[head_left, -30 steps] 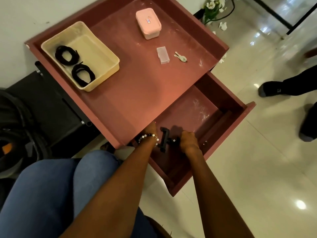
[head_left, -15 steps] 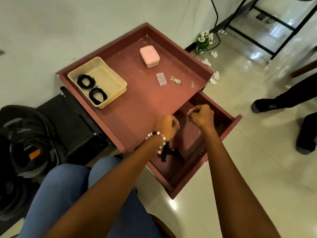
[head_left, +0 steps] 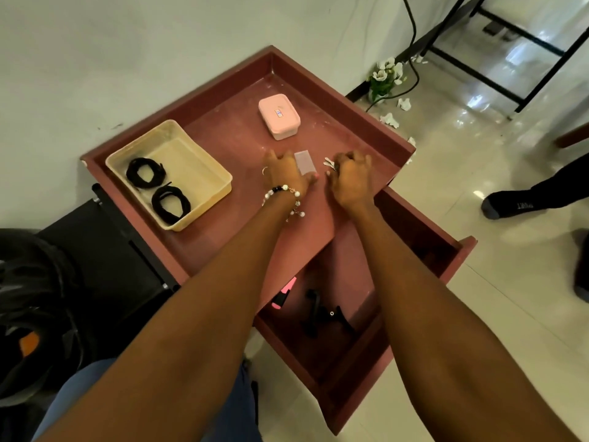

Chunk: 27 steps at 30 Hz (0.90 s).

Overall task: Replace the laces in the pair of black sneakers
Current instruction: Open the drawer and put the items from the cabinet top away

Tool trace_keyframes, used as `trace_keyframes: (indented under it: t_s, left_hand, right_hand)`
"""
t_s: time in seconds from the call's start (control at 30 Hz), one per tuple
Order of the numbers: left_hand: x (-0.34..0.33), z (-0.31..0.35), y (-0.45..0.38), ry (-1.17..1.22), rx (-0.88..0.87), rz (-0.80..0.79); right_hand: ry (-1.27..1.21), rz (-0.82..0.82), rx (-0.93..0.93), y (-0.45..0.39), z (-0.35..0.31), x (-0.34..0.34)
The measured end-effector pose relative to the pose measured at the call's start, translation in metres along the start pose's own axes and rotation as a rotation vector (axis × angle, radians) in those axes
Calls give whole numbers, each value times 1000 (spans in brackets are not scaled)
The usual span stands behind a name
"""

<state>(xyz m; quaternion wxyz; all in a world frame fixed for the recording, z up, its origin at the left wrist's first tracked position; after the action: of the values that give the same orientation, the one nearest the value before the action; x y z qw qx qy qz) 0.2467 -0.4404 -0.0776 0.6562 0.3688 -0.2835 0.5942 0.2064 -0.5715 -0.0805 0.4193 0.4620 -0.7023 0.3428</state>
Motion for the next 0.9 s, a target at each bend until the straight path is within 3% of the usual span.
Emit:
trace_keyframes:
  t_s: [0.17, 0.37, 0.43, 0.53, 0.63, 0.7, 0.8, 0.9]
  left_hand:
    - [-6, -3, -9, -10, -77, -11]
    - [0, -4, 16, 80, -129, -21]
    - [1, -1, 33, 168, -139, -20]
    - [3, 2, 68, 314, -155, -7]
    - [-3, 5, 104, 338, -277, 20]
    - [-12, 7, 126, 305, -404, -41]
    - [-41, 6, 148, 115, -547, -200]
    - [-72, -4, 156, -223, -453, -329]
  right_hand:
    - [-63, 81, -20, -4, 6, -5]
    - [1, -154, -157, -3, 17, -2]
    - [-22, -160, -209, 6, 21, 3]
    - [-230, -65, -288, 31, 31, 10]
    - [-591, 132, -579, 62, 50, 17]
    - [-703, 192, -755, 86, 69, 19]
    - [-731, 136, -875, 120, 92, 9]
    - [-622, 45, -928, 140, 107, 0]
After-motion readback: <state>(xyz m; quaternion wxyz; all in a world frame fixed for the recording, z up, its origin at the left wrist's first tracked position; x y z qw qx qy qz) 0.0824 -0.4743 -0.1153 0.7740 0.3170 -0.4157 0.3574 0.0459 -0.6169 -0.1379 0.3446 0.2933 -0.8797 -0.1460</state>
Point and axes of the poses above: each hand's wrist, its own y-axis away from the middle knuckle, its own x-axis out of the back of the hand, z = x × y, the point moved 2 cm from there along -y, towards the middle knuckle, and after that the axes turned 4 degrees about z, right-handed, at the moved point
